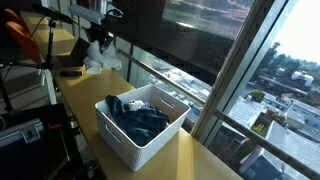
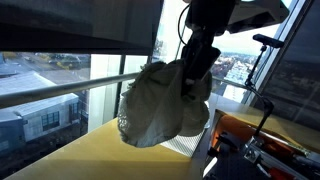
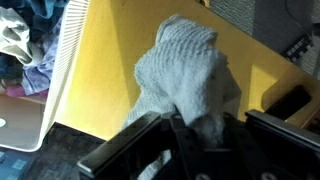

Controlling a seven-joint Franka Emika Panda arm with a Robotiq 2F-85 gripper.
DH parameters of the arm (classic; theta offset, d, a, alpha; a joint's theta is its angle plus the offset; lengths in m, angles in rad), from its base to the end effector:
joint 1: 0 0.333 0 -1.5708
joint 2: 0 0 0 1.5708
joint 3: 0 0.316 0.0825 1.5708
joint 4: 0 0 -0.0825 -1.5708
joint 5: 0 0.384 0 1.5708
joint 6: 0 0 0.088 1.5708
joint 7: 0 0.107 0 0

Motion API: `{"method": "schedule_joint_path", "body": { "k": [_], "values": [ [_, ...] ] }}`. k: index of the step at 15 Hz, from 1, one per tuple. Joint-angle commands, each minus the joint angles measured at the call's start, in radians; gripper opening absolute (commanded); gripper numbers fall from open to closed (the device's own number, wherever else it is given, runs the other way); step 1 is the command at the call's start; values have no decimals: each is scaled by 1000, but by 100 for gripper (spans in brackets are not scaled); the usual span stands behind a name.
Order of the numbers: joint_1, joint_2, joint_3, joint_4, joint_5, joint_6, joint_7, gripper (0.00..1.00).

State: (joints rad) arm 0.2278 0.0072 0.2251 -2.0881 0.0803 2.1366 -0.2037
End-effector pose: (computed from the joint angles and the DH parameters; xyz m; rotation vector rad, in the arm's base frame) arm 0.4939 0.2440 0.4245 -2.9225 -0.9280 -0.0497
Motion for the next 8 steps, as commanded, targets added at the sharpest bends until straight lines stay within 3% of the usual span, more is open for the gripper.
{"method": "schedule_joint_path", "body": {
  "k": [1,3,4,6,8],
  "values": [
    [-22,77,-18,69,-20,7,-46,5],
    [-31,113,-20,93,-28,8,-56,5],
    [-34,123,-20,104,-33,6,-58,45],
    [-43,118,-19,107,-35,-10,-76,51],
    [-60,68,-23,78,-3,-24,-111,66]
  ]
}}
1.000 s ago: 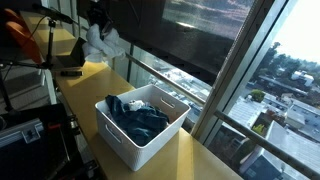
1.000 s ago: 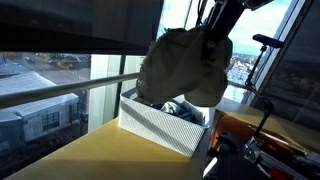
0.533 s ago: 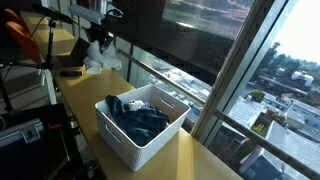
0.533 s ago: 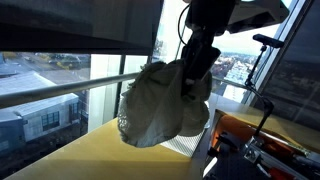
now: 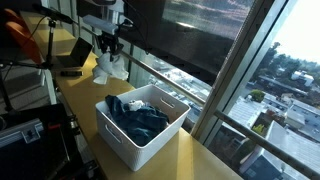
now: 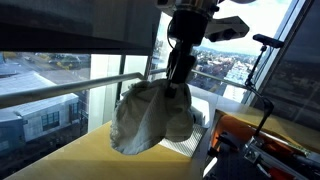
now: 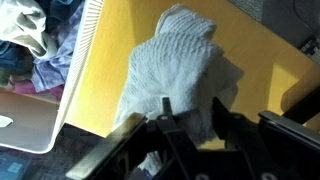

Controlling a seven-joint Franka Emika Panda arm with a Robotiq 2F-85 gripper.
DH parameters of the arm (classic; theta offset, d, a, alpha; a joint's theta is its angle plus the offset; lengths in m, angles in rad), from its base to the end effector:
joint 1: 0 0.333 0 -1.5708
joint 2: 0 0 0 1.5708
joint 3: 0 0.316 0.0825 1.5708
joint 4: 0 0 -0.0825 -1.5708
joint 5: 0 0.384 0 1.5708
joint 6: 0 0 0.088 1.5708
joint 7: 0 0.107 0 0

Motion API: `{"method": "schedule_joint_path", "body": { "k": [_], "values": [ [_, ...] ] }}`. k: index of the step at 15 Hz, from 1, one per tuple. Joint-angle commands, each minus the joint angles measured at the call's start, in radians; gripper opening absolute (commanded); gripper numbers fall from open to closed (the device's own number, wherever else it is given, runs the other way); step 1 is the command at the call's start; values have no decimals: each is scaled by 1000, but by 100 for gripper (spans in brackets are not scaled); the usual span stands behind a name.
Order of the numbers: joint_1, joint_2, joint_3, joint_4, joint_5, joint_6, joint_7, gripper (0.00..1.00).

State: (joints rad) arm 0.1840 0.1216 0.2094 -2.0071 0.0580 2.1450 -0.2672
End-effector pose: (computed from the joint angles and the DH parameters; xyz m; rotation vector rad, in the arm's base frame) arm 0.5351 0.2220 0.3994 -2.9165 -0.9468 -0.0213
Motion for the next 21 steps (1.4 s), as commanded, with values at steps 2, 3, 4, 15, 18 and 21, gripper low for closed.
{"method": "schedule_joint_path", "body": {
  "k": [2,3,4,15,18,21],
  "values": [
    [-39,-106,-18,-28,61,-60,-86,81],
    [-50,-134,-26,-35,75,-73,-103,88],
    [-67,-169,-43,-41,87,-92,-124,95],
    [-230,-41,-267,-19,58,61,-331,100],
    [-245,102,-252,33,64,138,-331,100],
    [-263,257,-233,116,52,187,-319,100]
  ]
}}
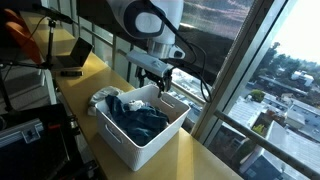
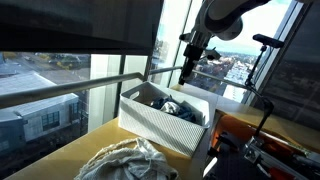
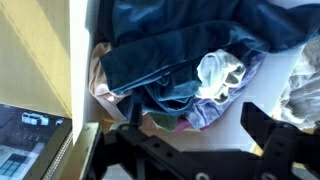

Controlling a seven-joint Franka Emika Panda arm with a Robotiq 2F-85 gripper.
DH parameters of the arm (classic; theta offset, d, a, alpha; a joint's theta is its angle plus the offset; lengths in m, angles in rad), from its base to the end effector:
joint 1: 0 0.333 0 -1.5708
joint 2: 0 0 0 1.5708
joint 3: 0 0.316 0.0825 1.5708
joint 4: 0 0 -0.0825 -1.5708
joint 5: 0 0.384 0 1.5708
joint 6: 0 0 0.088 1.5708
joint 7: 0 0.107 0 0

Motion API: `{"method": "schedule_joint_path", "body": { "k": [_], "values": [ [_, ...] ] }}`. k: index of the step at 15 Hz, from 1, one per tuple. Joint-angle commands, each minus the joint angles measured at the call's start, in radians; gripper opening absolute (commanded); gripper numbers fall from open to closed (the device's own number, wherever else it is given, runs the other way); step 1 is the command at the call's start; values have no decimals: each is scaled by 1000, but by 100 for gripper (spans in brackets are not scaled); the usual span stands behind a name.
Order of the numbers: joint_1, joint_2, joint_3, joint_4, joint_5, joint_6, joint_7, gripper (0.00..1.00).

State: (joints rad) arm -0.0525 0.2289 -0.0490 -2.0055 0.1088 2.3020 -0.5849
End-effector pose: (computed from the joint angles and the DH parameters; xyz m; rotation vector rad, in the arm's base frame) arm 0.5977 -0.0576 0.3499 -3.0270 -0.6375 -0.1370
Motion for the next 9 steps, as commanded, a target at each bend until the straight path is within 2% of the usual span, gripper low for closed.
{"method": "schedule_joint_path", "body": {
  "k": [1,5,9],
  "values": [
    [-33,205,29,143,-7,42,4,100],
    [-58,390,31,227,-45,64,42,100],
    [-68,466,53,207,-57,35,94,100]
  ]
}}
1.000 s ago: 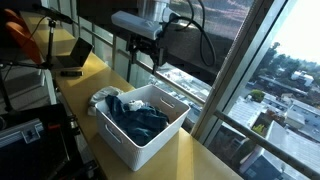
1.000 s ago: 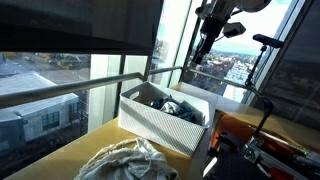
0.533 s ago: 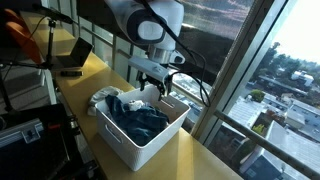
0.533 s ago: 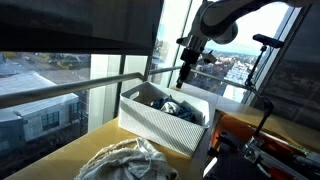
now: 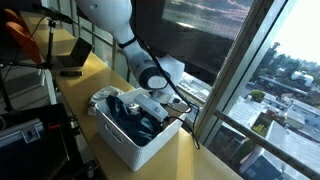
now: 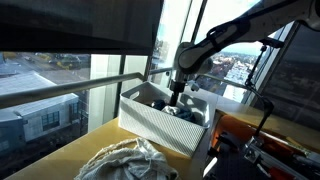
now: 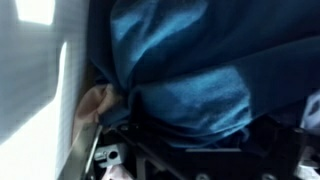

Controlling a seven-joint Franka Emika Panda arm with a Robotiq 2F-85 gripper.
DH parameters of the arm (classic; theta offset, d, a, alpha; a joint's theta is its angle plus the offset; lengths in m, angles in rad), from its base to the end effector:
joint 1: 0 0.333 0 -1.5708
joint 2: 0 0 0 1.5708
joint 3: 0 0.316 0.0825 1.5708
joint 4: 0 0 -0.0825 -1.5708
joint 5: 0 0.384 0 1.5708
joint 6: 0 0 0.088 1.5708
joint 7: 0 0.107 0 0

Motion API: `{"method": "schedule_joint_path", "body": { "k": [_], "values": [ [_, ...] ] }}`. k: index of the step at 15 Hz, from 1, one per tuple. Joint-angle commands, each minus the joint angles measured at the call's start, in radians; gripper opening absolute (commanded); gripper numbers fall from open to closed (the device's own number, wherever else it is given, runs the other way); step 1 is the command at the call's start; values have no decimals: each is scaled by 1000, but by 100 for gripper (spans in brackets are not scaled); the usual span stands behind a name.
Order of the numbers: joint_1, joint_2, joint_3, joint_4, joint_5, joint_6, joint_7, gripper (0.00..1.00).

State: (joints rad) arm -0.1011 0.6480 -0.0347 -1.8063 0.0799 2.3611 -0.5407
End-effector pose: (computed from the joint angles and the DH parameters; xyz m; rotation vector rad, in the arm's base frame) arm 0.6360 -0.0846 0.1762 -3.0308 -0.5383 0.1176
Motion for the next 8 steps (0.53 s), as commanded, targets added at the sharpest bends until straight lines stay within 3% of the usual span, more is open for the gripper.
{"method": "schedule_joint_path", "body": {
  "k": [1,2,3,4,8],
  "values": [
    [-11,35,50,-30,-32,-24,60,100],
    [-2,29,59,-56,-39,-22,73,100],
    [10,9,67,-99,-51,-15,89,75],
    [18,-12,73,-132,-62,-5,99,74],
    [39,-128,85,-239,-104,-12,138,45]
  ]
}}
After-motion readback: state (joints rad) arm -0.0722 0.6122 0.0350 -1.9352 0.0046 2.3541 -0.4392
